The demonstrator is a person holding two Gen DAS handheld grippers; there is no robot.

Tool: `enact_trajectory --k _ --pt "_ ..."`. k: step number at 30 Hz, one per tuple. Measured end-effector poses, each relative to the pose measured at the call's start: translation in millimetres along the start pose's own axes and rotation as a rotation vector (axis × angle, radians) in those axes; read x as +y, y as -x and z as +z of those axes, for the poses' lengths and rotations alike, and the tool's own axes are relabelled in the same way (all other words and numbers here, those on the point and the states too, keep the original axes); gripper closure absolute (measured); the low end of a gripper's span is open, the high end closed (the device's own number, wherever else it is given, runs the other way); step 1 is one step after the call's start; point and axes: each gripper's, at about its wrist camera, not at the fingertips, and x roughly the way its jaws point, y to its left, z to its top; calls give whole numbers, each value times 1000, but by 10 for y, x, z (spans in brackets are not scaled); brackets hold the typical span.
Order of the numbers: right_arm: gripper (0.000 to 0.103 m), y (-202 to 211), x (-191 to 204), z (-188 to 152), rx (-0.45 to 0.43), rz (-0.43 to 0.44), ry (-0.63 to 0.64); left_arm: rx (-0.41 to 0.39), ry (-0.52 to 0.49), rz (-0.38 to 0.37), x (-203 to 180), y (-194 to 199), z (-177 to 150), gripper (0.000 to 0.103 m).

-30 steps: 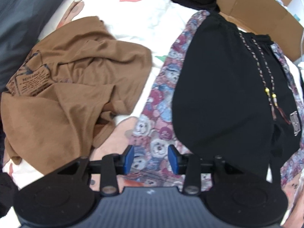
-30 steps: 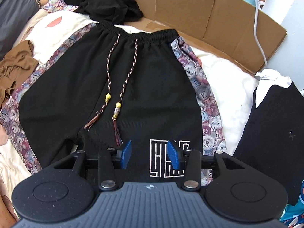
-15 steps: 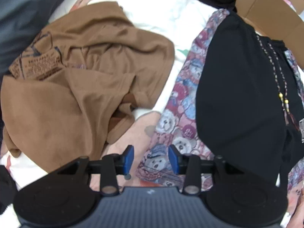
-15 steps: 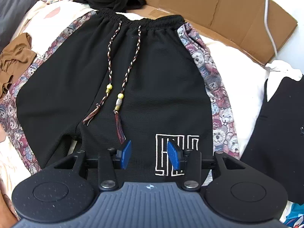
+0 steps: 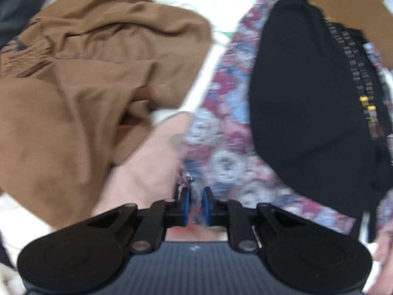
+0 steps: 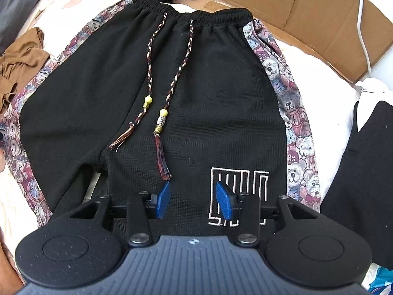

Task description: Fold clothes

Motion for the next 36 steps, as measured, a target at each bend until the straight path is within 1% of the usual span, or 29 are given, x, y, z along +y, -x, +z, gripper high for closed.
enact_trajectory --k 1,3,5,7,10,12,16,21,26,29,32,33,34,36 --pt "56 -2 2 3 -1 -1 0 -3 -12 -9 -22 5 1 84" --pt "56 0 8 1 -1 0 1 -14 -29 13 -38 20 21 84" --pt "56 3 16 -5 0 3 5 -35 -2 16 11 72 59 83" --pt "56 8 23 -20 2 8 10 -58 14 17 65 129 93 80" --pt "56 7 19 -35 7 7 16 -79 42 50 190 184 126 77" --pt "56 -2 10 -41 10 4 13 -71 55 68 247 158 121 77" --pt "56 -7 16 -38 12 0 11 -39 59 78 311 71 62 77" --pt "56 -8 58 -22 8 3 23 -2 23 86 307 -66 44 77" --pt "56 -41 79 -23 12 3 37 9 -3 111 306 -152 81 76" --pt "56 -80 66 -35 23 0 33 10 -15 125 314 -166 95 71" --pt "56 -112 61 -41 30 -3 33 5 -25 143 312 -192 77 58" --pt "56 -121 59 -41 31 -3 32 4 -29 148 306 -206 68 52" --pt "56 -131 55 -39 33 -5 29 3 -33 153 301 -221 59 50" --pt "56 -133 56 -31 34 -5 25 1 -40 163 289 -249 40 48"
